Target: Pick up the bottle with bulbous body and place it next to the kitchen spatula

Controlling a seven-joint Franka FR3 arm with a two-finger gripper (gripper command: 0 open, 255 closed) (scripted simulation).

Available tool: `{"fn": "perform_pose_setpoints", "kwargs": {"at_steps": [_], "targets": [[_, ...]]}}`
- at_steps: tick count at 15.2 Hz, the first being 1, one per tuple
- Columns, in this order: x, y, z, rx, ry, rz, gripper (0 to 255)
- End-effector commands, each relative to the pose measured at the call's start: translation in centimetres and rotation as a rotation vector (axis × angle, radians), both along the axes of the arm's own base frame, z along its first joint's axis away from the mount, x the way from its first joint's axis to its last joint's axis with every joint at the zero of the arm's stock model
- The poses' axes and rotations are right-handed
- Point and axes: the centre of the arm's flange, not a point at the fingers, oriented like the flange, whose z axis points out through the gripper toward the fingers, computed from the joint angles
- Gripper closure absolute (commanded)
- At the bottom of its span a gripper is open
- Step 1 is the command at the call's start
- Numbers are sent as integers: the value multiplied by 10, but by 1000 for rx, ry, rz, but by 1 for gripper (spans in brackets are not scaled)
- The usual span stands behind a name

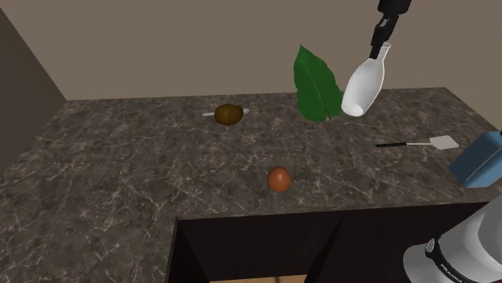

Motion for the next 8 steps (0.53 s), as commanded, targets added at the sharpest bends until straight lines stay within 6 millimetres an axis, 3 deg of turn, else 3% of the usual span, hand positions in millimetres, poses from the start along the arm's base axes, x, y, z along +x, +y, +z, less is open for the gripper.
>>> {"fn": "perform_pose_setpoints", "kwargs": {"at_steps": [1, 8], "targets": [[-15, -22, 4, 0, 0, 1, 255], [-72, -95, 4, 0, 0, 1, 255]]}}
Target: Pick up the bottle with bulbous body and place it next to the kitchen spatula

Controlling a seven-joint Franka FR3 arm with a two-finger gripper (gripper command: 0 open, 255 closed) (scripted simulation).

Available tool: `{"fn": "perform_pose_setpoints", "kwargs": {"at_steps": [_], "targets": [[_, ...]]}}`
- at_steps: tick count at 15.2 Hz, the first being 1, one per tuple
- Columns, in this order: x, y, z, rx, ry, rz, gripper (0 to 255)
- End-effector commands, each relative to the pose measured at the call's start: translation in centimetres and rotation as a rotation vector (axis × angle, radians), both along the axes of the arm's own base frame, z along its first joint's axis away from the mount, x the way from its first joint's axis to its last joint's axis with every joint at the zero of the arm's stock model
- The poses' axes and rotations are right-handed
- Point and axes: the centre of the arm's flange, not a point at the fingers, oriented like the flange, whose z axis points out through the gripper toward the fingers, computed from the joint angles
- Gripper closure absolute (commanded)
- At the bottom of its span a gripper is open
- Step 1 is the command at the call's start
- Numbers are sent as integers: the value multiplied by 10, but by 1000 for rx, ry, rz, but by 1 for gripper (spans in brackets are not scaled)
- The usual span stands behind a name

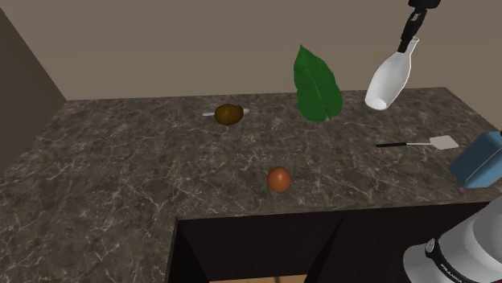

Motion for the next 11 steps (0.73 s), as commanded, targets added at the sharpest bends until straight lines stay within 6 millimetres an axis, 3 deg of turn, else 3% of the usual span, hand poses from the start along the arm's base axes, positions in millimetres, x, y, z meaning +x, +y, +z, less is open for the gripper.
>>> {"fn": "perform_pose_setpoints", "kwargs": {"at_steps": [1, 9, 11], "targets": [[-16, -19, -1, -1, 0, 2, 255], [-78, -101, 0, -1, 0, 2, 255], [-78, -101, -11, -1, 0, 2, 255]]}}
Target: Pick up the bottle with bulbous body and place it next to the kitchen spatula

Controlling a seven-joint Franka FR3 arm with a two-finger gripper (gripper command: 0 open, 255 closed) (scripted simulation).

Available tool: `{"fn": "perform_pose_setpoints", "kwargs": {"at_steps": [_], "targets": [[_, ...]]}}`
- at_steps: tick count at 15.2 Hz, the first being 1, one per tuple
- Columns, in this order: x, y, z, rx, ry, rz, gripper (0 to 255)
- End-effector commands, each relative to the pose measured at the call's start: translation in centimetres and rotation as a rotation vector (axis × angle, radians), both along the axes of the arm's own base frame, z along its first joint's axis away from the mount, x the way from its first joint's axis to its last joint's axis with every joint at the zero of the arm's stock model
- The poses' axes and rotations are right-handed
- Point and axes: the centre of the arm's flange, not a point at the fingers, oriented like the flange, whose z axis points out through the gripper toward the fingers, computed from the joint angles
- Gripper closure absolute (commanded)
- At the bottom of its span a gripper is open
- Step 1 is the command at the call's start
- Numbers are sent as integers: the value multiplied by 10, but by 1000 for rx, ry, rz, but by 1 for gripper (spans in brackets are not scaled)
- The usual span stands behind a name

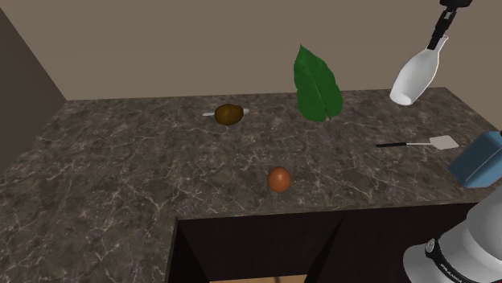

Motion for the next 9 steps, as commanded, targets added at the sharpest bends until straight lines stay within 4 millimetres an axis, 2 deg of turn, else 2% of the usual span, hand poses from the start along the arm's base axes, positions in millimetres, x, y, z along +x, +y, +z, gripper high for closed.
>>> {"fn": "perform_pose_setpoints", "kwargs": {"at_steps": [1, 9], "targets": [[-2, -3, -10, -1, 0, 1, 255], [-2, -3, -52, -1, 0, 1, 255]]}}
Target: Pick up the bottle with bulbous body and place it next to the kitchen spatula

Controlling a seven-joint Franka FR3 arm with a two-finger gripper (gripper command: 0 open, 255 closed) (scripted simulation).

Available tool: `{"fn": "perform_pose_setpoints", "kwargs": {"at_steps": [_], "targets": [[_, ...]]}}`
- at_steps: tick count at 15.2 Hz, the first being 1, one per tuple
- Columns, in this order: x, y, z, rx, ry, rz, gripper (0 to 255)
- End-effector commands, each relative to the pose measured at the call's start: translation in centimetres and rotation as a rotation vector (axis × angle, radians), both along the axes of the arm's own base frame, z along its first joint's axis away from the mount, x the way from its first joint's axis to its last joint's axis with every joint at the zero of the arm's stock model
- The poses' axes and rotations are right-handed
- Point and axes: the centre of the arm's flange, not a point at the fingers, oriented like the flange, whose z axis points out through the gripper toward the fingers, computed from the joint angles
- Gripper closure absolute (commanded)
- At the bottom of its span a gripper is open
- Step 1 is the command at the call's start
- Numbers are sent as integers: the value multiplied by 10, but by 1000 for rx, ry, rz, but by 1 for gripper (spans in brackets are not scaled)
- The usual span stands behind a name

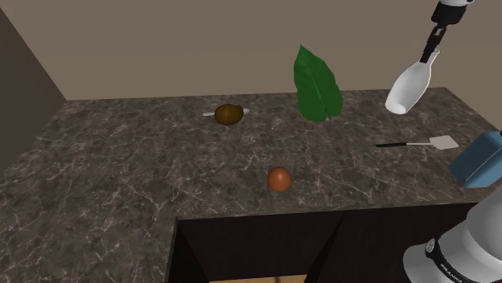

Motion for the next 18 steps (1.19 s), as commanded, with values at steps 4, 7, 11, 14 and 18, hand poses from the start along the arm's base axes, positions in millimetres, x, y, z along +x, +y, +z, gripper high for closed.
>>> {"fn": "perform_pose_setpoints", "kwargs": {"at_steps": [4, 7, 11, 14, 18], "targets": [[-1, 1, -19, -1, -1, 0, 255], [-1, 0, -19, -1, -1, 0, 255], [-1, 0, -19, -1, -1, 0, 0], [-1, 1, -19, -1, -1, 0, 0], [0, 0, 7, -1, -1, 0, 0]]}}
